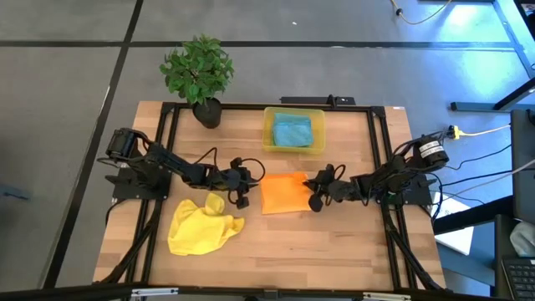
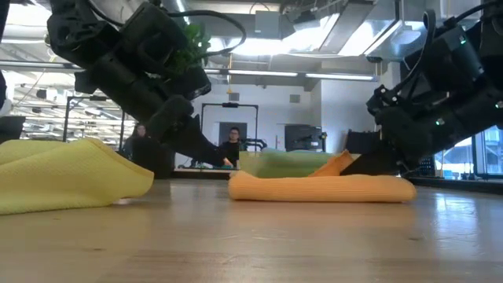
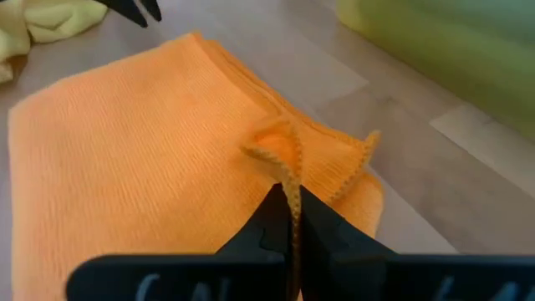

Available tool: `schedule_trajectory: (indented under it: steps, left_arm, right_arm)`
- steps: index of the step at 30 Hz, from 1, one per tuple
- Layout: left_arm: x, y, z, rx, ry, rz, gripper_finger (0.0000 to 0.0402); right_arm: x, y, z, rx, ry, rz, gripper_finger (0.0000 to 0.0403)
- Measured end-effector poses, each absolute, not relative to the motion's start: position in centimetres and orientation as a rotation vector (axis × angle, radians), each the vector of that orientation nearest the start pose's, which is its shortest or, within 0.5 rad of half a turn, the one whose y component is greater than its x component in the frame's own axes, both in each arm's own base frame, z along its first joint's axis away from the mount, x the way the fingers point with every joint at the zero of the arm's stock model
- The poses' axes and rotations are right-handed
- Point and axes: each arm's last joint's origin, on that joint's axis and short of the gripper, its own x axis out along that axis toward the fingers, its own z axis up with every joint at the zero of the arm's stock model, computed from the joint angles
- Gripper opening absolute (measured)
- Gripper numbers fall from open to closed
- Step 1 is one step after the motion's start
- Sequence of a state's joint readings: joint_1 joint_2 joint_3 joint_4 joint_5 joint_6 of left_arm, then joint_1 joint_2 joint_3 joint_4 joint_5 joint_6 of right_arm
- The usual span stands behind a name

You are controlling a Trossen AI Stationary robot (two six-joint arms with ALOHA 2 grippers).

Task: Fold microfiber towels
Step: Fold the orange microfiber towel, then put the folded orange microfiber towel into the yellow bin

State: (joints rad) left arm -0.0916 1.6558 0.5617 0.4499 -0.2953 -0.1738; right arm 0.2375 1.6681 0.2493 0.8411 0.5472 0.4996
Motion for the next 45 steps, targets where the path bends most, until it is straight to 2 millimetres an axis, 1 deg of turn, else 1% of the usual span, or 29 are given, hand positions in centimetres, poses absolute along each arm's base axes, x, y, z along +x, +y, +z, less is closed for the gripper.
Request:
schedule_trajectory:
  steps: [4,7,11,19,22,25,28,32,35,38,41,43,45]
  left_arm:
    - [28.4,-1.7,12.0,-0.039,0.605,0.274,0.0076]
    - [28.6,-1.8,12.2,-0.046,0.59,0.283,0.0089]
    - [29.1,-2.7,12.7,-0.057,0.566,0.26,0.0091]
    - [29.6,-5.4,13.7,-0.043,0.529,0.17,0.0092]
    - [29.6,-6.3,13.9,-0.038,0.519,0.144,0.009]
    - [29.5,-7.0,14.0,-0.027,0.513,0.144,0.0091]
    - [29.3,-7.5,14.0,-0.018,0.511,0.139,0.0092]
    - [29.2,-8.0,14.0,-0.019,0.51,0.126,0.0089]
    - [29.2,-8.2,14.0,-0.02,0.502,0.12,0.009]
    - [29.3,-8.2,14.3,-0.03,0.475,0.118,0.0089]
    - [29.5,-8.3,14.6,-0.044,0.441,0.114,0.0087]
    - [29.6,-8.4,14.8,-0.052,0.418,0.111,0.0087]
    - [29.6,-8.5,14.9,-0.056,0.404,0.106,0.0086]
  right_arm:
    - [21.6,3.7,8.2,0.276,0.45,-0.435,0.0006]
    - [21.7,3.7,8.2,0.288,0.444,-0.437,0.002]
    - [21.7,3.6,8.2,0.283,0.433,-0.458,0.0059]
    - [21.8,3.7,8.4,0.323,0.414,-0.457,0.0152]
    - [21.8,3.7,8.7,0.311,0.401,-0.455,0.0183]
    - [21.7,3.6,9.4,0.29,0.391,-0.451,0.0202]
    - [21.4,3.5,10.1,0.275,0.396,-0.468,0.0207]
    - [20.5,3.2,11.0,0.232,0.424,-0.534,0.0208]
    - [20.1,3.0,12.0,0.226,0.404,-0.555,0.0208]
    - [20.0,3.3,13.0,0.21,0.361,-0.504,0.0209]
    - [20.2,4.0,13.7,0.197,0.319,-0.436,0.0203]
    - [20.2,4.5,13.8,0.181,0.308,-0.404,0.019]
    - [20.2,5.0,13.4,0.168,0.325,-0.393,0.0172]
